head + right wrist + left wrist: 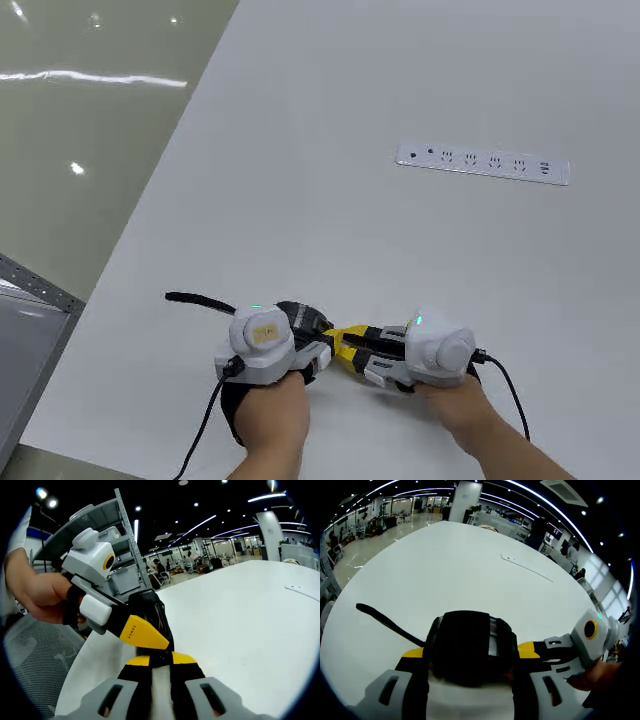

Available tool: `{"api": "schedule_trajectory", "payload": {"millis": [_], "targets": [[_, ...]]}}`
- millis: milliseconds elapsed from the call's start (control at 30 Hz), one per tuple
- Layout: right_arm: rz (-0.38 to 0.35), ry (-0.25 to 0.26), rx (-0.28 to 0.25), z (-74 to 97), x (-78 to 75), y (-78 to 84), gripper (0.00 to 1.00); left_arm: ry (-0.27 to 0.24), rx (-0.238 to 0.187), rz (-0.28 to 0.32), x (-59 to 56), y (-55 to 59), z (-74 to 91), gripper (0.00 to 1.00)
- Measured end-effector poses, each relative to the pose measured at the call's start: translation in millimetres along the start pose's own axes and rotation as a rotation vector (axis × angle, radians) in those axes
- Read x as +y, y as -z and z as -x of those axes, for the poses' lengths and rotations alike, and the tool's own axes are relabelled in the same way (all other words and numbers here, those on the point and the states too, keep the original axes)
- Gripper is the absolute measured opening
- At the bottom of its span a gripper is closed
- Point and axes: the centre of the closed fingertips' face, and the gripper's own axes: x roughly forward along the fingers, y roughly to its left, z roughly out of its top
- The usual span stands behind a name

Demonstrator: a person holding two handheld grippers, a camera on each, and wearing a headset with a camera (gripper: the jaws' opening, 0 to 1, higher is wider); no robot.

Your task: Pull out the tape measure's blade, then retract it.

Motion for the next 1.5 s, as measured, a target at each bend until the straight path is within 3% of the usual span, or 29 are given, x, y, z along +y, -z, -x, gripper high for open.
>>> {"api": "schedule_trajectory", "payload": {"millis": [900, 967, 1033, 1500], "targets": [[0.000, 0.007, 0.000, 0.5, 4.3, 0.1, 0.14, 0.012, -0.014, -0.039, -0.5, -2.6, 2.2, 0.69], [-0.006, 0.002, -0.009, 1.7, 5.2, -0.6, 0.16, 0.013, -0.016, -0.030, -0.6, -2.9, 2.7, 0.70], [-0.015, 0.021, -0.004, 3.5, 0.3, 2.5, 0.27, 0.015, -0.017, -0.021, -1.1, -1.6, 1.8, 0.73], [-0.032, 0.028, -0.003, 10.1, 0.8, 4.5, 0.27, 0.022, -0.023, -0.054, -3.5, -2.4, 2.6, 0.76]]}}
